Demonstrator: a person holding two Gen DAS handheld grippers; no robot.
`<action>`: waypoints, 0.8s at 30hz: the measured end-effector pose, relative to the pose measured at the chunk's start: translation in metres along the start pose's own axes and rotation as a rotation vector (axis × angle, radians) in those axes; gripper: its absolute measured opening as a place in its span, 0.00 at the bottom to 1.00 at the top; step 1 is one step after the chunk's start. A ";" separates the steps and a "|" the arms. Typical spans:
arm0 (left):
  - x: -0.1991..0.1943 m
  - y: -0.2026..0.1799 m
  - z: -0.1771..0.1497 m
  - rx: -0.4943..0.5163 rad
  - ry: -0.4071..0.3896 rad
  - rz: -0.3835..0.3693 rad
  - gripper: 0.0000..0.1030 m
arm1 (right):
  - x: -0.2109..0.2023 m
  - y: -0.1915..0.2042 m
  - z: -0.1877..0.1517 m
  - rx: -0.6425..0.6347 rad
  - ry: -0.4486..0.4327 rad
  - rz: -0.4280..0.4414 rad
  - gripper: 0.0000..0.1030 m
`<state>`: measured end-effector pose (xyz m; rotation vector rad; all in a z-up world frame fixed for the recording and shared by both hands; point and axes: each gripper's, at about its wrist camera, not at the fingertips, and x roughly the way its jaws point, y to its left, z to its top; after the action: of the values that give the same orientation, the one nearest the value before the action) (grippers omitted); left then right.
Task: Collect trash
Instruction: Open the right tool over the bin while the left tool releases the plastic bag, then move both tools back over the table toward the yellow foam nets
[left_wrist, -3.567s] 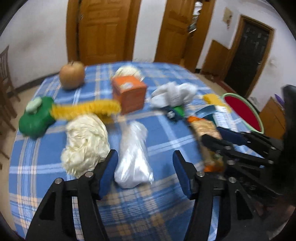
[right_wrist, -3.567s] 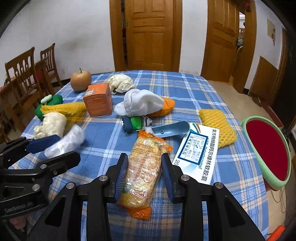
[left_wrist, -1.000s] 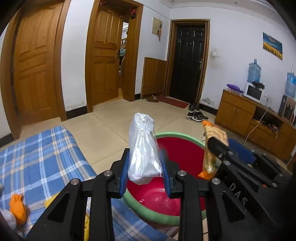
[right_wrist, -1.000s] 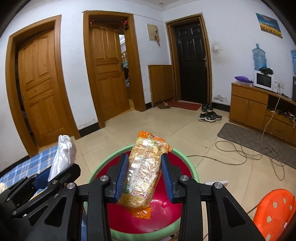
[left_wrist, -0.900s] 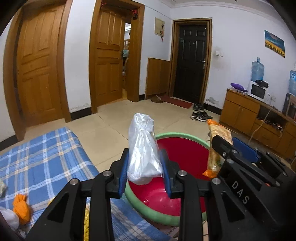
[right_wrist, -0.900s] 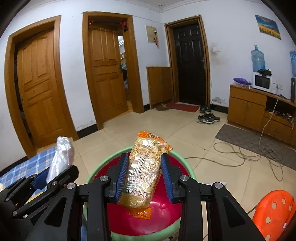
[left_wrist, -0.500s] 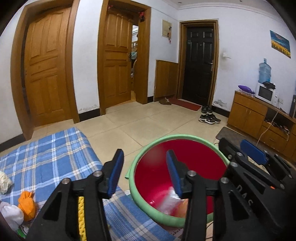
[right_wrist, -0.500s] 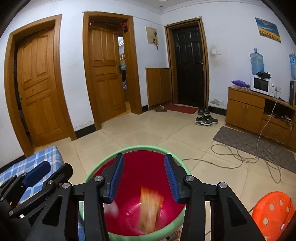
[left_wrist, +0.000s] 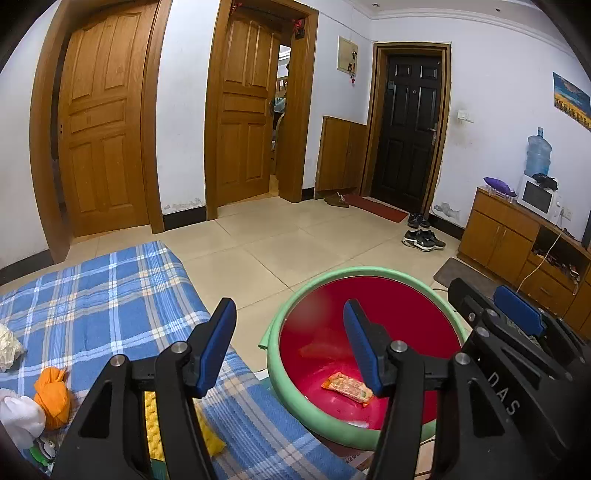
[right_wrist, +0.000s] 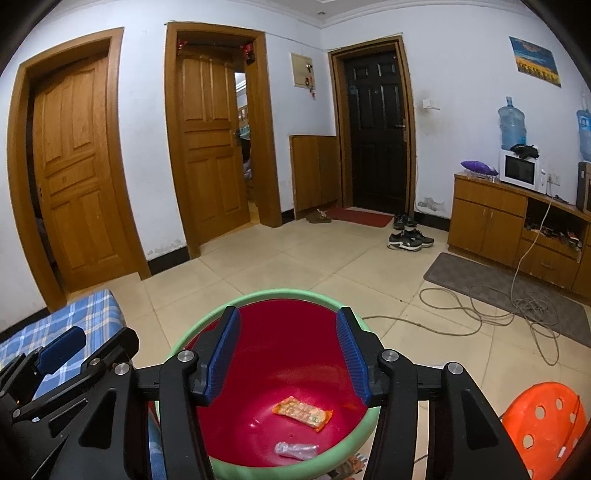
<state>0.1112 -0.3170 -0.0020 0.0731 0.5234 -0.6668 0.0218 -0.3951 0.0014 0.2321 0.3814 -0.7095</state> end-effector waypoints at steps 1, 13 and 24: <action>-0.001 0.000 0.000 0.002 -0.003 0.001 0.59 | -0.001 0.000 -0.001 -0.001 -0.002 0.000 0.53; -0.031 -0.007 -0.016 0.006 -0.040 0.056 0.70 | -0.027 -0.008 -0.008 -0.033 -0.066 0.015 0.54; -0.087 0.013 -0.047 0.002 -0.006 0.133 0.73 | -0.062 0.007 -0.021 -0.082 -0.051 0.065 0.55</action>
<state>0.0407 -0.2460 -0.0019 0.1066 0.5071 -0.5378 -0.0217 -0.3468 0.0085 0.1482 0.3518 -0.6332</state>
